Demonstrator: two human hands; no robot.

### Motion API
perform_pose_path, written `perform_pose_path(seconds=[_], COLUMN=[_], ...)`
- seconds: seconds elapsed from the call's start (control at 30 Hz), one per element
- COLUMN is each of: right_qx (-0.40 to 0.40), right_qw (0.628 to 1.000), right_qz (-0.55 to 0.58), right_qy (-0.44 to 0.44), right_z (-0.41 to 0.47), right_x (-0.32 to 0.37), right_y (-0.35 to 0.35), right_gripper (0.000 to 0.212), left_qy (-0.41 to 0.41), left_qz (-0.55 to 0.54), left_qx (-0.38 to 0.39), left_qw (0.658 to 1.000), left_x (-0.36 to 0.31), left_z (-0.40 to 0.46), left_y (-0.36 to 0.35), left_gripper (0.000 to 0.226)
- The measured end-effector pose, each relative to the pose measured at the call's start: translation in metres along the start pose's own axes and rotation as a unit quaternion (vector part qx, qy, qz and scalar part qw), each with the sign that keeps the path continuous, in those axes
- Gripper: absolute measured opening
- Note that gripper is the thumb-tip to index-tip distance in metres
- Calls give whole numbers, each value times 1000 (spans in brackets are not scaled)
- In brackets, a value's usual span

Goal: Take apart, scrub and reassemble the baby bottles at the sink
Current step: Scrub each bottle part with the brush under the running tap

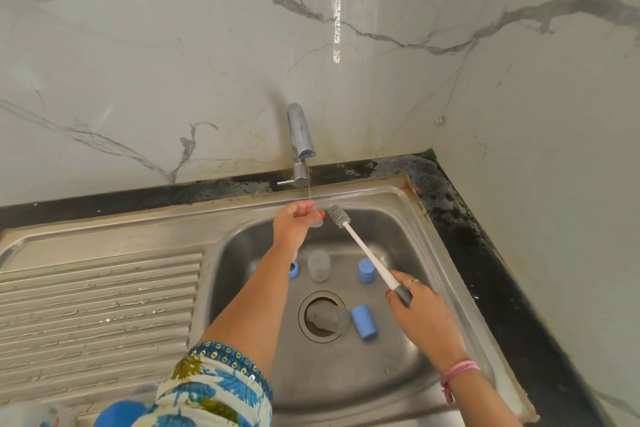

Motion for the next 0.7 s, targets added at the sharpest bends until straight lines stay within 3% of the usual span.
perform_pose_path(seconds=[0.2, 0.33, 0.43, 0.7], right_qx=[-2, 3, 8, 3], right_qw=[1000, 1000, 999, 998], right_qz=[0, 13, 28, 29], right_qy=[8, 16, 20, 61], right_z=[-2, -1, -1, -10], right_x=[-4, -5, -9, -12], right_y=[-1, -1, -2, 3], right_gripper=[30, 28, 24, 32], left_qy=[5, 143, 202, 255], left_qz=[-32, -185, -263, -261], left_qx=[-38, -45, -46, -66], left_qw=[999, 971, 942, 928], left_x=[0, 11, 10, 14], left_z=[-8, -9, -8, -8], left_y=[6, 8, 8, 8], left_gripper=[26, 20, 26, 25])
Point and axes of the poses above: each hand's wrist, its own z-axis towards the middle knuckle, its own y-axis out of the back of the hand, x = y × z, the point moved 5 cm from there along z, towards the middle knuckle, and after that the axes turned 9 degrees about -x, right-handed, at the moved point
